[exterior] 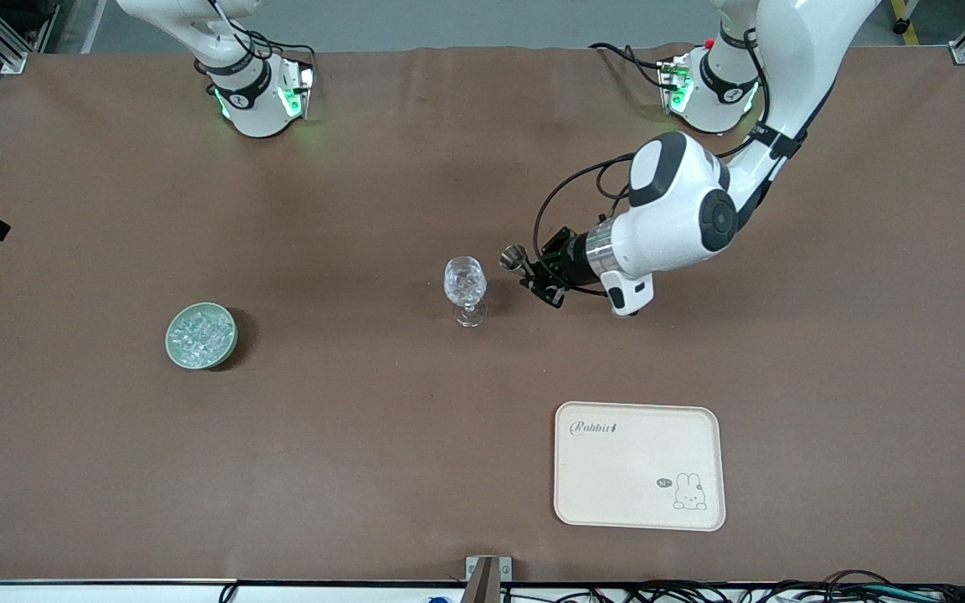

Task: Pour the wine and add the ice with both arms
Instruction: 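Carry the jigger over the glass while the right gripper withdraws, then tilt the jigger over the glass rim with the left gripper to pour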

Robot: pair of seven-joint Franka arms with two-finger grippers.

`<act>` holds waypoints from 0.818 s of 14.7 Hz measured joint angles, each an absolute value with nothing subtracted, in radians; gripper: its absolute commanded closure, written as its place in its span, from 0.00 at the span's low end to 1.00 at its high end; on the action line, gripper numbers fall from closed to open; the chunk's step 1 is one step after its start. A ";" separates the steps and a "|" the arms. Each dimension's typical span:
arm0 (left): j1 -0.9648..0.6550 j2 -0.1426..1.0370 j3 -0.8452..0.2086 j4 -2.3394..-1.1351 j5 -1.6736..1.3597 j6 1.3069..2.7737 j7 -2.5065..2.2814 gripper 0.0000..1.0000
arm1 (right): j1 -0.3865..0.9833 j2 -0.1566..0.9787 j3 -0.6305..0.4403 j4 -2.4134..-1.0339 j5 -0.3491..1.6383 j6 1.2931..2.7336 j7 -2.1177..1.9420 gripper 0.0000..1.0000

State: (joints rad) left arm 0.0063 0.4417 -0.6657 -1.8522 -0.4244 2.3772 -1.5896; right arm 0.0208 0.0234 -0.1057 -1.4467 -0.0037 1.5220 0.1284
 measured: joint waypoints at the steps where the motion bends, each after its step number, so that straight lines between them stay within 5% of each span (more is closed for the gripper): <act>1: -0.004 0.463 -0.666 -1.825 -0.370 2.377 -1.641 1.00 | 0.021 0.023 -0.106 -1.447 -0.003 1.523 0.128 0.99; 7: -0.049 0.616 -0.678 -1.698 -0.172 2.379 -1.832 1.00 | 0.021 0.024 -0.106 -1.447 0.001 1.528 0.128 0.99; 12: -0.056 0.625 -0.711 -1.678 -0.140 2.379 -1.852 1.00 | 0.021 0.024 -0.106 -1.447 0.004 1.530 0.128 0.99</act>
State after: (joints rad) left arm -0.0556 0.6247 -0.7112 -1.6785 -0.1396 2.3789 -1.8523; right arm 0.0209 0.0240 -0.1057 -1.4467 0.0044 1.5295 0.1283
